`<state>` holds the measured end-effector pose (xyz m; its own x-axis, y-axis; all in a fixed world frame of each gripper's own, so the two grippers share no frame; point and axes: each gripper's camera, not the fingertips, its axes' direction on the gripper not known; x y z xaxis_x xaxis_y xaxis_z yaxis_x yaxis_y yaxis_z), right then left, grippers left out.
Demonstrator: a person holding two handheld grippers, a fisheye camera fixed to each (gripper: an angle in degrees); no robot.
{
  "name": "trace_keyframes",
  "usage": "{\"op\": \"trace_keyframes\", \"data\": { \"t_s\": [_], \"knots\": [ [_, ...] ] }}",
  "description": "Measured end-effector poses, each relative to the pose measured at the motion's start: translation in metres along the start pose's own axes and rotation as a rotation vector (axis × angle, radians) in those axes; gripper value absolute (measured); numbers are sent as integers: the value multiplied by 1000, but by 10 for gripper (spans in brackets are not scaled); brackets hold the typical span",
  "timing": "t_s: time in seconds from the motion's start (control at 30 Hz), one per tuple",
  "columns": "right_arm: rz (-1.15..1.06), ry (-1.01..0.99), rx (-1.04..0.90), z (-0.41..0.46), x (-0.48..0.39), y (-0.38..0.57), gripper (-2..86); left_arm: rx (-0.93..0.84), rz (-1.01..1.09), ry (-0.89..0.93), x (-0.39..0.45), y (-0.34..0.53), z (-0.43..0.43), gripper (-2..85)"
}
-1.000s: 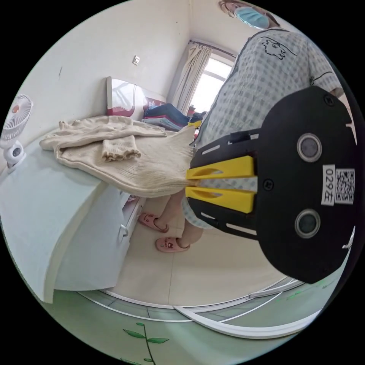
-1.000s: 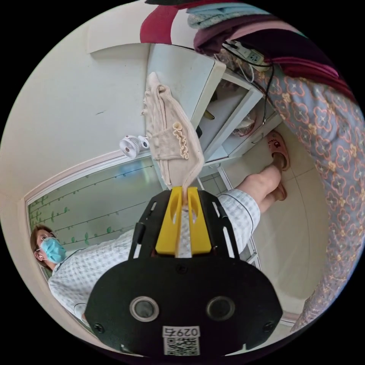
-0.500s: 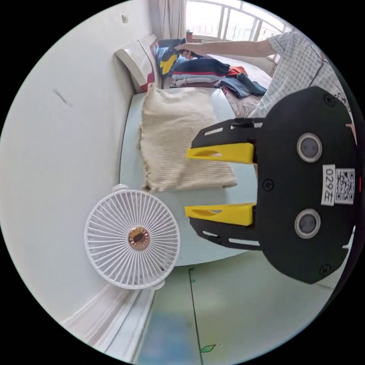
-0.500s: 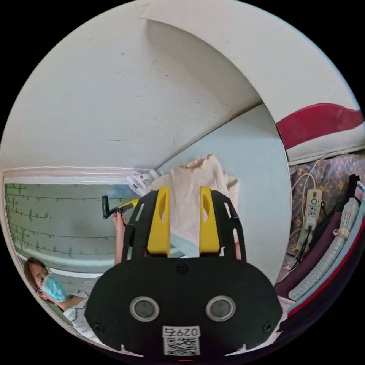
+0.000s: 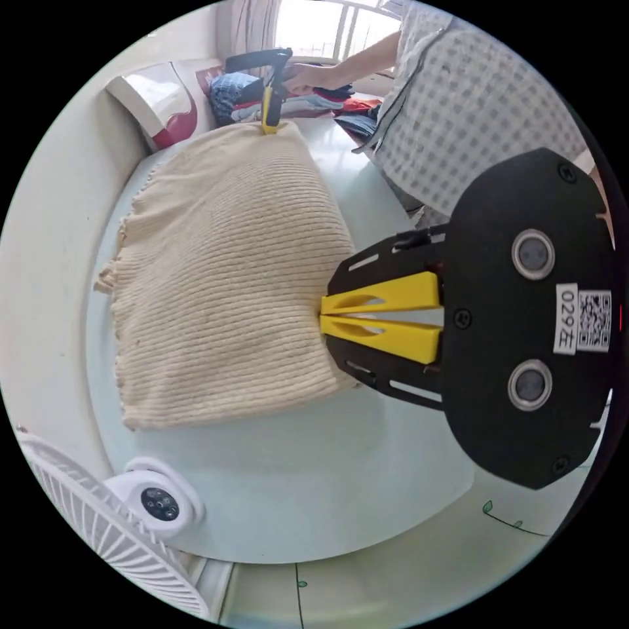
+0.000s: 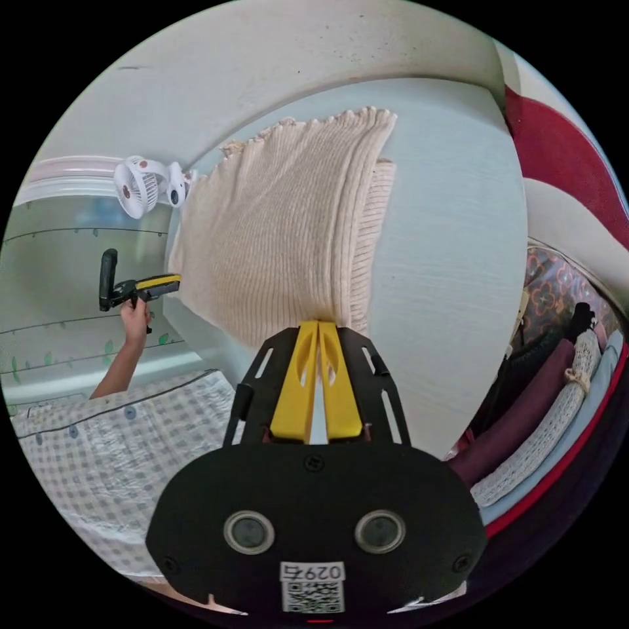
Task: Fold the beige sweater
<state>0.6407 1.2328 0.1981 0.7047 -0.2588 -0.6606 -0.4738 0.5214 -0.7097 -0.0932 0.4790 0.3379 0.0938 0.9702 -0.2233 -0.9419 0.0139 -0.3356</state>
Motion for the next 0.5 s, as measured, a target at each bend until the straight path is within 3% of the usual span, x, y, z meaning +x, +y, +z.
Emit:
{"op": "trace_keyframes", "data": {
  "t_s": [0.07, 0.23, 0.4, 0.5],
  "knots": [
    [20, 28, 0, -7, -16, -6, -5, -31, -45, 80, -12, -6, -6, -9],
    [51, 218, 111, -33, -88, 15, -5, 93, -72, -52, -18, 24, -51, -10],
    [226, 351, 30, 14, -109, 0, -5, -40, 80, -6, -37, 11, -13, -10],
    [355, 265, 52, 5, -117, -13, -4, -90, 153, 53, -50, -4, -13, -10]
  ]
}}
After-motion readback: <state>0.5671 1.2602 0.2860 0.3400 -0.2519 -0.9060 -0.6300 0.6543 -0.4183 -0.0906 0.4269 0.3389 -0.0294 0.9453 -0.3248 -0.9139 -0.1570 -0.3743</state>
